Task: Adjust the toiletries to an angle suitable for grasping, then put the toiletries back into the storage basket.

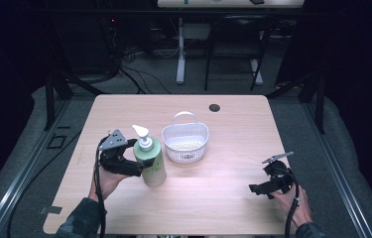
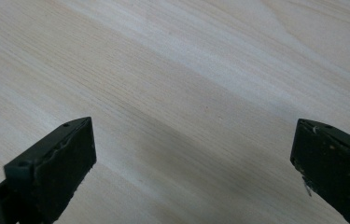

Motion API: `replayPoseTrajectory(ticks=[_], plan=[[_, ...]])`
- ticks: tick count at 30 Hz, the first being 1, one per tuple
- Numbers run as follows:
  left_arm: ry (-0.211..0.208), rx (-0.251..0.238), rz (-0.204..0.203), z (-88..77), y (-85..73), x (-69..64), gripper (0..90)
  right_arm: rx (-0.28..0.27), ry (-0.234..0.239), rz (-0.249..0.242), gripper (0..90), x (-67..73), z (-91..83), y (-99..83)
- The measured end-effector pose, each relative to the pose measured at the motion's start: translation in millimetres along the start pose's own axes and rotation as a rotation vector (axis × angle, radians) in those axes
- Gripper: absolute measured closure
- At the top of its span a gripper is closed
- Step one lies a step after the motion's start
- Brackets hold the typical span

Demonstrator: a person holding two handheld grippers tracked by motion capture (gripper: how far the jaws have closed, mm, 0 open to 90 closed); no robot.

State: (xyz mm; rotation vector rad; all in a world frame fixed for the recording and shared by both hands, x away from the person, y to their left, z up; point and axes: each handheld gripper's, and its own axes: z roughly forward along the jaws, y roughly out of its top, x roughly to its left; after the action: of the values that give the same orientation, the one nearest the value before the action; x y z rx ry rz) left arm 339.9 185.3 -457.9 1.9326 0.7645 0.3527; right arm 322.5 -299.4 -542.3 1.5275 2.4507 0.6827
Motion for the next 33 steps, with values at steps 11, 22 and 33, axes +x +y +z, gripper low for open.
replayPoseTrajectory(ticks=[11,22,33], plan=[[0.006,0.03,-0.024,-5.7,13.8,0.6,4.4,0.004,-0.003,0.005,0.0,-1.2,-0.7,-1.4],[0.009,0.034,-0.048,-9.0,21.4,-0.9,6.6,0.005,-0.005,0.008,0.0,-1.8,-2.8,-2.4],[0.013,0.05,-0.049,-9.9,29.2,-4.9,7.8,0.002,-0.007,-0.007,0.0,-0.4,-2.4,0.2]])
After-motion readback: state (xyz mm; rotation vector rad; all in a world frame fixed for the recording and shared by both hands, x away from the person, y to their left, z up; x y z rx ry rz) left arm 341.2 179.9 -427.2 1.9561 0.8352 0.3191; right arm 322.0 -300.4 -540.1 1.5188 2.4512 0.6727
